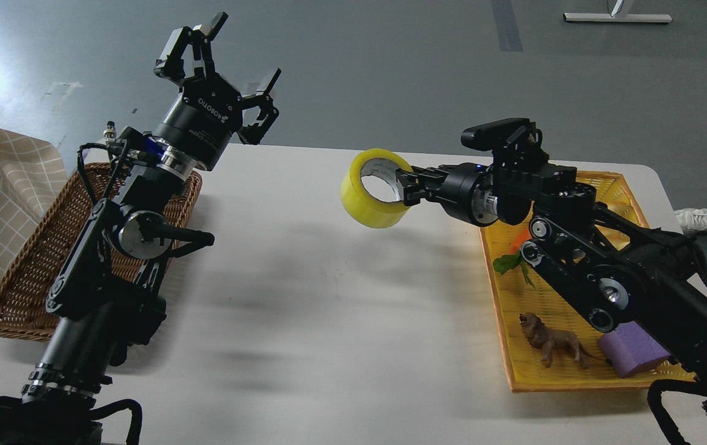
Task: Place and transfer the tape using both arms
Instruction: 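Carry the tape roll toward the table center and lower it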
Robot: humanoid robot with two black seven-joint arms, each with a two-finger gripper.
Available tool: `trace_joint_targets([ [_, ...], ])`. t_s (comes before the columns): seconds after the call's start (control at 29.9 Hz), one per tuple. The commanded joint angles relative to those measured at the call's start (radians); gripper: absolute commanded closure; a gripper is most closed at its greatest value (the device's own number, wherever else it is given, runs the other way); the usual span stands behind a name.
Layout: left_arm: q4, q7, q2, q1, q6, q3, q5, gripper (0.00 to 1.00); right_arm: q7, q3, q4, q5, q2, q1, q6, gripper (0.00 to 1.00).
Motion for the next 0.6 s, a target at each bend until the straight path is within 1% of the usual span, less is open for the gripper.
trace_joint_targets([
  [0.0,0.0,0.0,0.002,0.0,0.0,-0.004,0.0,0.02,0.002,-0.066,-0.08,0.0,0.066,0.031,0.0,0.95],
  [0.1,-0.001,0.0,0.003,0.002,-0.002,-0.009,0.0,0.02,0.002,-0.117,-0.11,0.0,0.104,0.033,0.0,0.95],
  [0.3,0.0,0.0,0.003,0.002,-0.002,-0.018,-0.006,0.02,0.002,-0.154,-0.126,-0.01,0.104,0.0,0.0,0.95],
  [0.57,-0.001,0.0,0.009,0.003,0.0,-0.018,-0.02,0.02,0.002,-0.155,-0.128,-0.023,0.104,-0.021,0.0,0.95],
])
